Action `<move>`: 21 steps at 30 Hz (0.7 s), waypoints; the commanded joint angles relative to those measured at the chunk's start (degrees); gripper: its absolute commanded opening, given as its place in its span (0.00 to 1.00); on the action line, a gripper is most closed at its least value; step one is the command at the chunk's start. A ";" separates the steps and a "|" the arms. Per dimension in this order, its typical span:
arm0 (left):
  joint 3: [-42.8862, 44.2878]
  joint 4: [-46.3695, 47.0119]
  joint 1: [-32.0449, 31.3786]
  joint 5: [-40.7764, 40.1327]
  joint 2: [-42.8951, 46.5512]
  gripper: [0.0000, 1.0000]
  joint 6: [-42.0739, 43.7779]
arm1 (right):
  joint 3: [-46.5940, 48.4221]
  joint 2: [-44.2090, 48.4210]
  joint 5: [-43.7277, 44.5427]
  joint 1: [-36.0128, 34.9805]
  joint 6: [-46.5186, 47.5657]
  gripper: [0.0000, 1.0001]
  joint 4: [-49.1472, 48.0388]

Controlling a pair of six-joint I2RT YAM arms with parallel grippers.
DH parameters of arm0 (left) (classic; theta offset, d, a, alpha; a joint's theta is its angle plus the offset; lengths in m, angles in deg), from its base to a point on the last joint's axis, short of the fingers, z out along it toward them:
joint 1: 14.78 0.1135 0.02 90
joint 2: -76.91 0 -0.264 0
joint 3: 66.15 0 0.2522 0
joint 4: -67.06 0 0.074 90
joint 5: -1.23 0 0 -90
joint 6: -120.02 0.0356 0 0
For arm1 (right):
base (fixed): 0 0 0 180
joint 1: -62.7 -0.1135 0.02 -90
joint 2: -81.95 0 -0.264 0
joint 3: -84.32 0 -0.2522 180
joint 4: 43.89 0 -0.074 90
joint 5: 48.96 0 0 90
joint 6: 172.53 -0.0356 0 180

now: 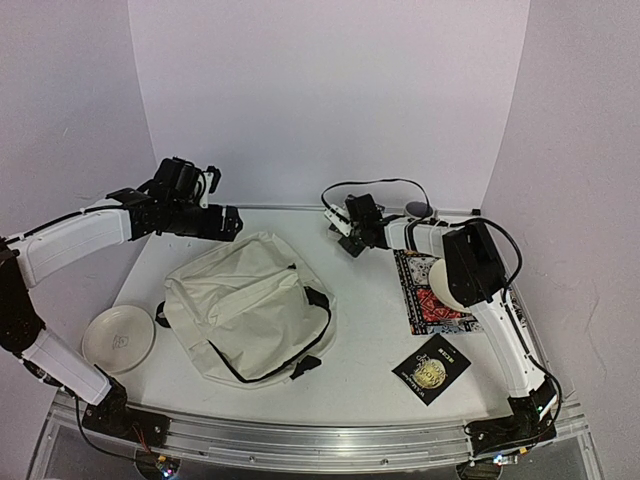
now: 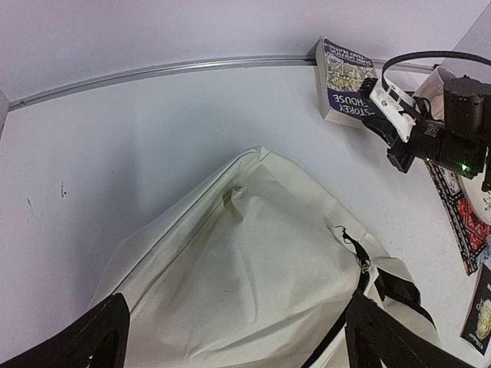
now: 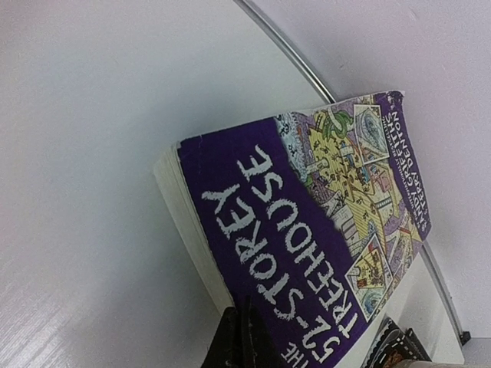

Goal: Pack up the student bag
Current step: Adjust the book at the corner of the board.

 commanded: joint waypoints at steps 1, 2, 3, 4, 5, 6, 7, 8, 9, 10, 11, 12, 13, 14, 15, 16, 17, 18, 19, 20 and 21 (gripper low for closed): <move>1.15 0.45 0.30 0.35 0.56 0.99 -0.71 | -2.43 4.08 -0.75 0.36 -1.03 0.00 2.99; 1.15 0.41 0.30 0.30 0.63 0.99 -0.72 | -2.92 4.58 -0.83 0.37 -1.23 0.00 2.99; 1.14 0.42 0.30 0.30 0.73 0.99 -0.80 | -3.40 5.32 -1.59 0.38 -1.69 0.00 2.94; 1.12 0.41 0.30 0.33 0.79 0.99 -0.86 | -3.81 5.93 -2.43 0.47 -2.26 0.00 2.92; 1.07 0.40 0.30 0.37 0.87 0.99 -0.88 | -3.99 6.60 -3.44 0.68 -3.36 0.00 2.86; 1.05 0.42 0.30 0.47 0.97 0.99 -0.97 | -3.92 7.07 -4.20 0.90 -4.65 0.06 2.81; 1.00 0.45 0.30 0.57 1.16 0.99 -0.98 | -3.83 7.55 -5.15 1.18 -6.24 0.14 2.72; 0.95 0.42 0.27 0.53 1.28 0.99 -1.03 | -3.78 7.89 -6.07 1.44 -7.75 0.18 2.59; 0.88 0.43 0.28 0.46 1.40 0.99 -1.06 | -3.65 8.14 -6.78 1.63 -9.28 0.24 2.42; 0.82 0.44 0.29 0.40 1.48 0.99 -1.10 | -3.38 8.06 -7.02 1.69 -10.44 0.29 2.21; 0.75 0.42 0.30 0.37 1.57 0.99 -1.14 | -2.97 7.71 -7.02 1.75 -11.31 0.33 2.10; 0.71 0.41 0.30 0.41 1.62 0.99 -1.18 | -2.53 7.29 -6.90 1.78 -11.96 0.35 2.06; 0.71 0.40 0.30 0.46 1.64 0.99 -1.21 | -2.12 6.88 -6.68 1.78 -12.61 0.37 2.02; 0.69 0.40 0.30 0.47 1.68 0.99 -1.23 | -1.93 6.56 -6.50 1.81 -13.32 0.40 1.98; 0.64 0.42 0.30 0.46 1.71 0.99 -1.20 | -2.07 6.46 -6.35 1.81 -13.86 0.46 1.79; 0.58 0.45 0.30 0.44 1.73 0.99 -1.16 | -2.25 6.40 -6.17 1.80 -14.34 0.52 1.56; 0.49 0.41 0.30 0.33 1.81 0.99 -1.15 | -2.32 6.32 -5.89 1.76 -14.79 0.53 1.29; 0.42 0.41 0.30 0.30 1.87 0.99 -1.08 | -2.58 6.46 -6.19 1.75 -14.96 0.53 1.22; 0.40 0.40 0.29 0.27 1.83 0.99 -1.07 | -2.91 6.83 -6.57 1.76 -15.34 0.53 1.00; 0.32 0.40 0.29 0.20 1.82 0.99 -1.07 | -3.40 7.19 -6.84 1.79 -15.69 0.54 0.64; 0.27 0.40 0.28 0.15 1.78 0.99 -1.07 | -3.84 7.63 -7.06 1.81 -16.11 0.54 0.35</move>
